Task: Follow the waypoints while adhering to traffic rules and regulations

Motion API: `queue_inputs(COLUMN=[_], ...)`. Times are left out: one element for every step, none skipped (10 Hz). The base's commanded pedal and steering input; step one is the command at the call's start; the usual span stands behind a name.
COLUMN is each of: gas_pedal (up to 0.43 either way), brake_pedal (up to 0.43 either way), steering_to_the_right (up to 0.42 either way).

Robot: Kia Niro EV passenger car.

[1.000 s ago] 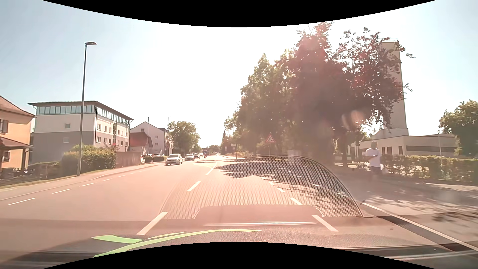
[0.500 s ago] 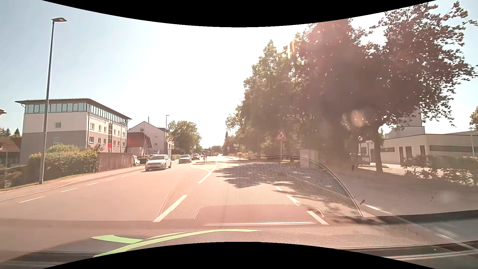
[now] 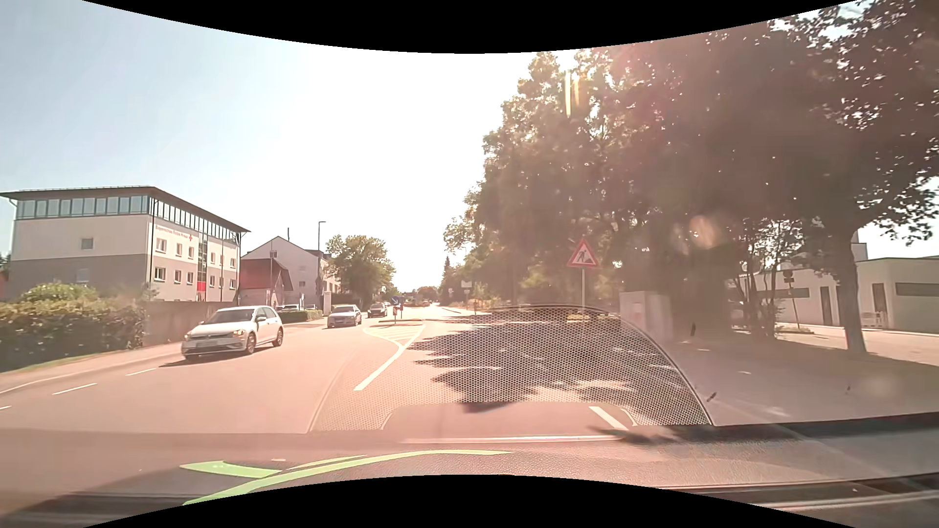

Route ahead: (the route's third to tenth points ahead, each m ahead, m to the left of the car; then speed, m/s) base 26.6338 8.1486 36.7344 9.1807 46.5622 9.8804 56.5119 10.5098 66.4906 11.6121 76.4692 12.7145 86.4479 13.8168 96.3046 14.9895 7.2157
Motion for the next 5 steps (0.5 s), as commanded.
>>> queue_inputs(gas_pedal=[0.079, 0.067, 0.067, 0.067, 0.067], brake_pedal=[0.0, 0.0, 0.0, 0.0, 0.0], steering_to_the_right=[-0.008, -0.008, -0.008, -0.008, -0.008])
